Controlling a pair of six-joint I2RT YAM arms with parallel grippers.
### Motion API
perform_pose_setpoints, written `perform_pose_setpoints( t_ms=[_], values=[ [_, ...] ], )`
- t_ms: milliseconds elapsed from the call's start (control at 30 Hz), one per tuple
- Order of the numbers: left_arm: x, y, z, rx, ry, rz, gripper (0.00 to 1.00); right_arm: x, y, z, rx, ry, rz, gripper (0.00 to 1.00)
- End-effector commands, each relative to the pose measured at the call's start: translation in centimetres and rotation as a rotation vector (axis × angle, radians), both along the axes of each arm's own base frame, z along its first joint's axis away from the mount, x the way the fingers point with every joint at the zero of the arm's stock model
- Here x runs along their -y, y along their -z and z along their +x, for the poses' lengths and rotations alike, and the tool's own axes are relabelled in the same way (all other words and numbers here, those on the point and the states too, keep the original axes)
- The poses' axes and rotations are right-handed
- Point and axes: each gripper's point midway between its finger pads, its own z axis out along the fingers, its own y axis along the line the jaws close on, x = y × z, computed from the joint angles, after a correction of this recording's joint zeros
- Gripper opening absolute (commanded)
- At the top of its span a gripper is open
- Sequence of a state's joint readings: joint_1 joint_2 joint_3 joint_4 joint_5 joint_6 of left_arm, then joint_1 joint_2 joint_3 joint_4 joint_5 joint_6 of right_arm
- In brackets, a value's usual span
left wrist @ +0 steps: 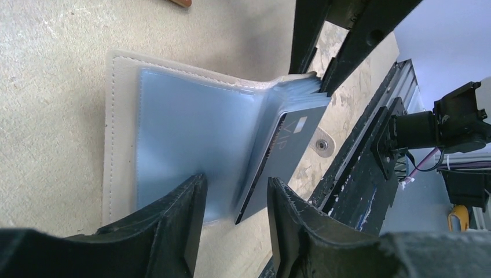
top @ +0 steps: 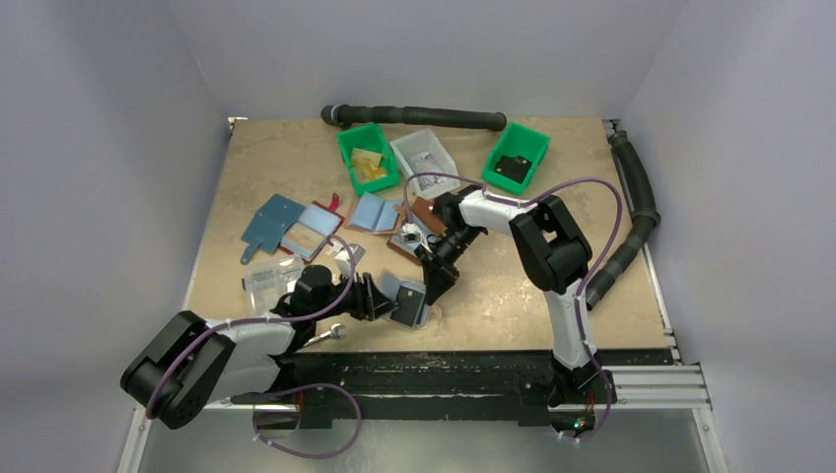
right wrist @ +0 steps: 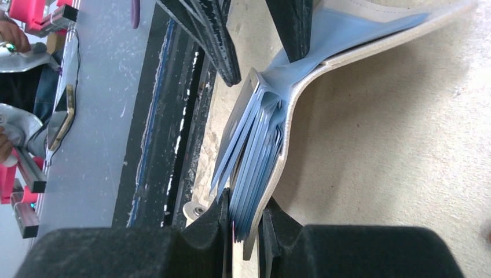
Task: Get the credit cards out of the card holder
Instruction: Remove the credit card from the card holder.
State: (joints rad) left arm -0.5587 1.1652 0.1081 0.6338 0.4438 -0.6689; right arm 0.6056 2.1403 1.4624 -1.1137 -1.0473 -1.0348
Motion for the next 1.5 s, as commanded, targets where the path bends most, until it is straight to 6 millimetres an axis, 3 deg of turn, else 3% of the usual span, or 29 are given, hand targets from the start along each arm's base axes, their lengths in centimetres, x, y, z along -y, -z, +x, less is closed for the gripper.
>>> perform_pose_setpoints(
  t_ms=[0,267,600,733,900,1167,1267,1467],
  values=[
    [1.3,-1.5,0.9,0.059,0.045,-0.036,0.42,-0.1,0.0,0.0,0.027,-0.041,0.018,0.00],
    [0.2,1.3,2.2,-0.003,-0.024,0.098,0.20,0.0,-0.1,-0.2,0.023,-0.048,0.022,0.00],
    [-2.0,4.2,2.7,-0.067,-0.121,0.232,0.13,0.0,-0.2,-0.2,0.024,-0.050,0.023,0.00],
    [-2.2,3.9,2.7,-0.061,-0.128,0.231,0.12,0.0,-0.2,-0.2,0.022,-0.050,0.022,0.00],
    [-1.5,0.7,2.9,0.009,-0.118,0.147,0.21,0.0,-0.2,-0.2,0.024,-0.048,0.024,0.00],
    [-0.3,-6.8,1.5,0.184,-0.052,-0.080,0.54,0.0,-0.1,-0.2,0.021,-0.049,0.019,0.00],
    [0.7,-7.3,0.8,0.176,0.005,-0.133,0.56,0.0,-0.1,-0.2,0.020,-0.050,0.018,0.00],
    [1.6,-5.7,0.8,0.093,0.040,-0.128,0.63,0.0,-0.2,-0.2,0.020,-0.049,0.018,0.00]
  ],
)
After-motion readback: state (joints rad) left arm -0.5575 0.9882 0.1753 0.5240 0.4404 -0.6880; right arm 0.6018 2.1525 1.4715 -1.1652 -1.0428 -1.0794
